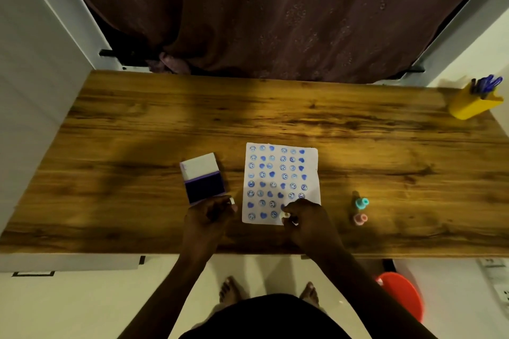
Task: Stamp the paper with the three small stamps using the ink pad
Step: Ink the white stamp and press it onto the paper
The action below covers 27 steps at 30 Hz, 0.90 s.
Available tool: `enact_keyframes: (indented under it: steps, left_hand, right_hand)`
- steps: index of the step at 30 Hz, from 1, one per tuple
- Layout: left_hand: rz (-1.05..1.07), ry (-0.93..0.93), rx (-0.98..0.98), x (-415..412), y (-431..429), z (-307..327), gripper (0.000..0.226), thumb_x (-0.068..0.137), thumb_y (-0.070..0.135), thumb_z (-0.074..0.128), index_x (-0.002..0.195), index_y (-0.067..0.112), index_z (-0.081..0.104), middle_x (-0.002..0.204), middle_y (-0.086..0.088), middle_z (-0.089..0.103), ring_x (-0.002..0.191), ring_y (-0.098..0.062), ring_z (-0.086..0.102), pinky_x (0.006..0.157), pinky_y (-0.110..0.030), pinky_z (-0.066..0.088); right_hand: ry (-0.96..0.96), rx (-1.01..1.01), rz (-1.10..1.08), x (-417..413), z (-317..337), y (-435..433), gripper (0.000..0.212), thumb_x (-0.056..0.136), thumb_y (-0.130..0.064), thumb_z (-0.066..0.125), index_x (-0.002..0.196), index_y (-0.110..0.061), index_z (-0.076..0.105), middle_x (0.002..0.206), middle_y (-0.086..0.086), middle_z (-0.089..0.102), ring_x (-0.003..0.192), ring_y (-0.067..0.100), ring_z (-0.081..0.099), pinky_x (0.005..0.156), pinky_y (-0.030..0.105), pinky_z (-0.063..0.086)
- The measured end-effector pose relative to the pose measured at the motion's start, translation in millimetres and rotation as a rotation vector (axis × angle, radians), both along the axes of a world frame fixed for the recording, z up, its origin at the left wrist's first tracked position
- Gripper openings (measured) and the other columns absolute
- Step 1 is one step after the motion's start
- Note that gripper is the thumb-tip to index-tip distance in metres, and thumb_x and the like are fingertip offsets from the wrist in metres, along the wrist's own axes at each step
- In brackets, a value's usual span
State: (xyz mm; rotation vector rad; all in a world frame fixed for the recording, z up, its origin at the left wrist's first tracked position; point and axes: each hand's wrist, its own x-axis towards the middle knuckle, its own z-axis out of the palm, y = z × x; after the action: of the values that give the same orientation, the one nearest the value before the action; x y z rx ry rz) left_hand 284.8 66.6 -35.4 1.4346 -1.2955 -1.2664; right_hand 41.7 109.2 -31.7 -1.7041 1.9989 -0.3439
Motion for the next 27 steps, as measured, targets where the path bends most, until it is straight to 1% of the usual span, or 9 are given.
enact_keyframes:
  steps: [4,10,13,16,18,21,23,25,27]
  left_hand:
    - [-0.019,-0.03,0.018,-4.3,0.8,-0.4,0.049,0.085,0.015,0.082,0.088,0.062,0.069,0.097,0.039,0.072,0.091,0.016,0.07,0.061,-0.006,0.056]
    - [-0.042,-0.005,0.003,-13.4,0.9,6.2,0.044,0.087,0.014,0.08,0.087,0.058,0.071,0.098,0.035,0.074,0.094,0.012,0.072,0.064,-0.007,0.056]
    - [-0.058,-0.007,0.003,-19.8,3.7,12.9,0.046,0.087,0.015,0.08,0.085,0.06,0.07,0.096,0.038,0.074,0.092,0.015,0.071,0.063,-0.003,0.053]
    - [-0.073,0.001,0.015,-26.3,5.5,15.8,0.041,0.087,0.017,0.081,0.086,0.056,0.071,0.096,0.035,0.075,0.093,0.012,0.073,0.064,-0.009,0.058]
    - [-0.066,0.024,0.042,-31.5,6.0,15.7,0.028,0.085,0.018,0.083,0.09,0.044,0.075,0.098,0.027,0.079,0.093,0.004,0.076,0.068,-0.017,0.063]
    - [-0.056,0.061,0.099,-40.2,6.1,18.3,0.019,0.083,0.019,0.084,0.099,0.026,0.077,0.098,0.012,0.082,0.09,-0.005,0.079,0.07,-0.025,0.065]
    - [-0.085,0.101,0.128,-49.4,7.0,22.1,0.023,0.082,0.015,0.085,0.102,0.023,0.078,0.097,0.009,0.083,0.092,-0.009,0.08,0.073,-0.028,0.065]
    - [-0.12,0.119,0.144,-59.7,8.0,28.1,0.026,0.081,0.012,0.085,0.102,0.026,0.078,0.095,0.008,0.084,0.091,-0.013,0.081,0.075,-0.028,0.065]
    - [-0.149,0.12,0.138,-71.2,8.1,33.1,0.027,0.08,0.011,0.086,0.101,0.026,0.079,0.093,0.005,0.084,0.089,-0.014,0.081,0.073,-0.024,0.064]
  right_hand:
    - [0.058,0.002,-0.002,2.9,0.0,-2.0,0.032,0.091,-0.036,0.07,0.122,-0.026,0.071,0.118,-0.006,0.072,0.103,0.011,0.069,0.087,0.022,0.051]
    - [0.082,0.064,0.006,4.6,6.5,-5.9,0.032,0.092,-0.034,0.069,0.124,-0.025,0.069,0.127,-0.003,0.07,0.117,0.019,0.066,0.103,0.034,0.054]
    - [0.072,0.064,0.032,2.1,10.9,-9.0,0.028,0.092,-0.031,0.067,0.119,-0.025,0.07,0.124,-0.002,0.071,0.114,0.02,0.067,0.099,0.035,0.056]
    - [0.035,0.059,0.052,-3.6,15.7,-12.7,0.021,0.089,-0.029,0.07,0.11,-0.025,0.073,0.115,-0.004,0.075,0.104,0.017,0.07,0.092,0.034,0.059]
    - [-0.058,0.041,0.02,-11.3,20.8,-14.7,0.018,0.085,-0.029,0.076,0.103,-0.025,0.076,0.106,-0.008,0.077,0.095,0.01,0.072,0.087,0.033,0.06]
    - [-0.222,-0.046,-0.123,-27.8,33.2,-16.8,0.018,0.075,-0.037,0.086,0.088,-0.028,0.078,0.085,-0.014,0.079,0.077,0.0,0.072,0.073,0.02,0.059]
    - [-0.488,-0.035,-0.279,-39.1,46.0,-15.2,0.019,0.071,-0.035,0.09,0.085,-0.028,0.079,0.08,-0.009,0.08,0.075,0.006,0.077,0.071,0.021,0.061]
    - [-0.744,-0.027,-0.359,-47.2,56.6,-11.0,0.018,0.072,-0.022,0.092,0.086,-0.023,0.08,0.083,0.0,0.081,0.079,0.018,0.08,0.07,0.028,0.064]
    - [-0.888,-0.027,-0.379,-52.9,65.5,-4.9,0.019,0.075,-0.01,0.089,0.089,-0.017,0.081,0.086,0.004,0.081,0.084,0.022,0.08,0.066,0.023,0.062]
